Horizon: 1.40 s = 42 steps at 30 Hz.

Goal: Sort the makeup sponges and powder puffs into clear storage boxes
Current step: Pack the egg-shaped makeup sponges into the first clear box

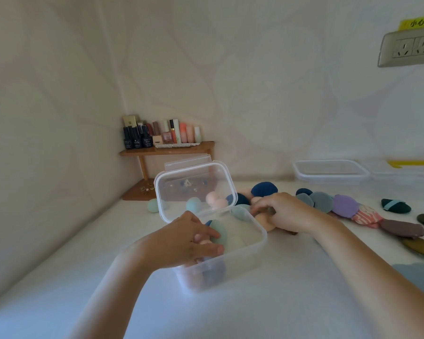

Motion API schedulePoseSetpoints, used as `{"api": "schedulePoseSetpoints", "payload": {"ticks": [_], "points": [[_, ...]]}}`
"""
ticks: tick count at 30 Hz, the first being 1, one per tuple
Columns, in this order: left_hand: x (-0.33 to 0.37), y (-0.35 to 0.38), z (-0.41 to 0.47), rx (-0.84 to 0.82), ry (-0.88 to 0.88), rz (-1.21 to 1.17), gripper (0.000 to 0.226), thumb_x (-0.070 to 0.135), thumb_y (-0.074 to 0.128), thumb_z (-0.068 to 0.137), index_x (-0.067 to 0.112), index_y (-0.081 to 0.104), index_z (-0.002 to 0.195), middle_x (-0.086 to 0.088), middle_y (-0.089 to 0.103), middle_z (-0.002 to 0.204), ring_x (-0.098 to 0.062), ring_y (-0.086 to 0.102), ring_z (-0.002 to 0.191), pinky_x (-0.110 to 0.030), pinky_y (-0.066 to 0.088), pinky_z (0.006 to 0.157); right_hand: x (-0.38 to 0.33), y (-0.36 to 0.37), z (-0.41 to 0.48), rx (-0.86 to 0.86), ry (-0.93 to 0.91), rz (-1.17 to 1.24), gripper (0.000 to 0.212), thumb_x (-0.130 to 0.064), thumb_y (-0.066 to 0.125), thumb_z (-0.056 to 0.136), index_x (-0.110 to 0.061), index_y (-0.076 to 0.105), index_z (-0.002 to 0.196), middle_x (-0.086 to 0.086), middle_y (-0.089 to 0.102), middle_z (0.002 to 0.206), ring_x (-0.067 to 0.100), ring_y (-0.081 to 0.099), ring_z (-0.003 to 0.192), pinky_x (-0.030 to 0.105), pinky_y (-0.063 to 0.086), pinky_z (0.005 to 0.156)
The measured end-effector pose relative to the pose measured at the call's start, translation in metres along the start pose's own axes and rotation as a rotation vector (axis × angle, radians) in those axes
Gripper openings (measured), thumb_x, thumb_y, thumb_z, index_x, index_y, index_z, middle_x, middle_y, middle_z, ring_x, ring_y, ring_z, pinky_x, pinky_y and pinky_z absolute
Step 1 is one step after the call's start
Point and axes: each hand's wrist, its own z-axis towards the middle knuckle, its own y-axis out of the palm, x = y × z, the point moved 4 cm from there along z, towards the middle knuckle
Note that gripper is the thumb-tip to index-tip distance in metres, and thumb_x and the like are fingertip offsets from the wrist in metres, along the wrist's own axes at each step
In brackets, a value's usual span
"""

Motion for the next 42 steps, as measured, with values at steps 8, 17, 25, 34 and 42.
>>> {"api": "schedulePoseSetpoints", "payload": {"ticks": [8,17,25,34,42], "points": [[0.0,0.002,0.003,0.007,0.012,-0.047,0.044,0.053,0.064,0.078,0.037,0.061,0.118,0.015,0.036,0.11,-0.004,0.053,0.087,-0.013,0.05,0.076,0.008,-0.009,-0.013,-0.077,0.052,-0.027,0.04,-0.01,0.054,0.08,-0.041,0.059,0.104,-0.008,0.054,0.118,0.007,0.055,0.091,0.02,0.048,0.063],[0.006,0.007,0.004,-0.008,0.032,0.072,0.053,0.062,0.06,0.075,0.044,0.054,0.125,0.016,0.033,0.113,-0.002,0.049,0.087,-0.025,0.044,0.091,-0.01,-0.036,-0.02,0.226,-0.128,0.358,0.029,-0.019,0.068,0.081,-0.037,0.055,0.099,-0.005,0.055,0.107,0.018,0.057,0.092,0.029,0.045,0.075],[0.009,0.007,0.004,-0.015,0.066,0.101,0.051,0.061,0.06,0.076,0.049,0.051,0.125,0.016,0.035,0.113,-0.006,0.05,0.092,-0.024,0.045,0.09,-0.058,-0.012,-0.039,-0.116,-0.228,0.171,0.033,-0.016,0.067,0.077,-0.041,0.065,0.098,-0.015,0.065,0.096,0.006,0.062,0.092,0.025,0.05,0.084],[0.014,0.008,0.005,-0.036,0.091,0.068,0.034,0.059,0.061,0.077,0.054,0.057,0.11,0.016,0.04,0.112,-0.006,0.051,0.094,-0.015,0.044,0.083,-0.082,0.004,-0.044,-0.195,-0.243,-0.164,0.041,-0.001,0.052,0.084,-0.034,0.071,0.099,-0.014,0.059,0.104,0.014,0.053,0.099,0.032,0.047,0.083],[0.016,0.007,0.004,-0.041,0.082,0.063,0.03,0.054,0.065,0.077,0.048,0.06,0.106,0.017,0.039,0.111,-0.007,0.051,0.089,-0.009,0.038,0.071,-0.074,0.005,-0.033,-0.212,-0.23,-0.014,0.047,0.004,0.055,0.078,-0.041,0.066,0.073,0.001,0.066,0.092,0.021,0.062,0.089,0.035,0.054,0.078]]}}
